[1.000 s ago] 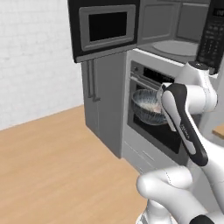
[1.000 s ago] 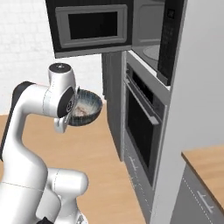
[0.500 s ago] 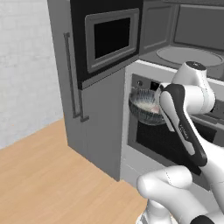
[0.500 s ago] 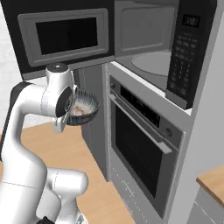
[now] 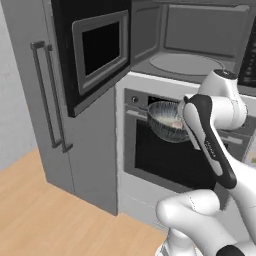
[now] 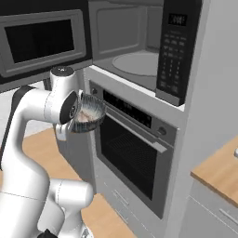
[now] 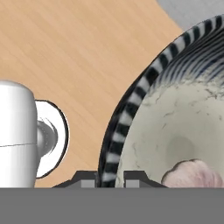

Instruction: Pick the garlic from the sink and place it in the bowl. Then pick the bowl and place it in the microwave. Then close the microwave door and press the start button.

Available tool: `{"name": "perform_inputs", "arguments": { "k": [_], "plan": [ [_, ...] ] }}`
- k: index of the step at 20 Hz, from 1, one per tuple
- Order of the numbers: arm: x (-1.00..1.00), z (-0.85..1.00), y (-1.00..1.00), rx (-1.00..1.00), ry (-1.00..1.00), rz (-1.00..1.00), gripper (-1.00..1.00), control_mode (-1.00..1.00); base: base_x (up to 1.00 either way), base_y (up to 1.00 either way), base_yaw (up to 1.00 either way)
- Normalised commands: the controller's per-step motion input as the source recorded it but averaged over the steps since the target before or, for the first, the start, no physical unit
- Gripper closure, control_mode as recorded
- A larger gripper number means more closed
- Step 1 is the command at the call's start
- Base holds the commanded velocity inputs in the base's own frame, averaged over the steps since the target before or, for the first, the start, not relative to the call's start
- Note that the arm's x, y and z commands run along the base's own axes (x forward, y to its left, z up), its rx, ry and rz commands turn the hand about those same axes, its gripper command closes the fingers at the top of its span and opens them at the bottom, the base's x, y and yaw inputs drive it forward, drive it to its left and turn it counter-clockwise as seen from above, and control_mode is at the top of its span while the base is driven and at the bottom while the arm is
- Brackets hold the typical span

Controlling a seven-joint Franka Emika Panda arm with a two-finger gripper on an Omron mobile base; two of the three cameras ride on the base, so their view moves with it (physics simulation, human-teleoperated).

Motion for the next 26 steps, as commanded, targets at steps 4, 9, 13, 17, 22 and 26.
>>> {"name": "perform_inputs", "arguments": {
  "k": [4, 9, 13, 17, 22, 26],
  "plan": [
    [0.00, 0.00, 0.00, 0.00, 0.00, 0.00, 1.00, 1.00, 0.88, 0.13, -0.31],
    [0.00, 0.00, 0.00, 0.00, 0.00, 0.00, 1.00, 1.00, 0.51, 0.00, -0.12],
    [0.00, 0.00, 0.00, 0.00, 0.00, 0.00, 1.00, 1.00, 0.03, 0.04, -0.27],
    [0.00, 0.00, 0.00, 0.00, 0.00, 0.00, 1.00, 1.00, 0.00, 0.10, -0.25],
    [-0.26, 0.48, 0.05, 0.00, -0.14, -0.13, 1.00, -1.00, -0.06, 0.03, -0.04],
    [-0.04, 0.67, 0.08, -0.04, -0.24, -0.17, 1.00, -1.00, 0.00, 0.00, 0.00]
  ]
}}
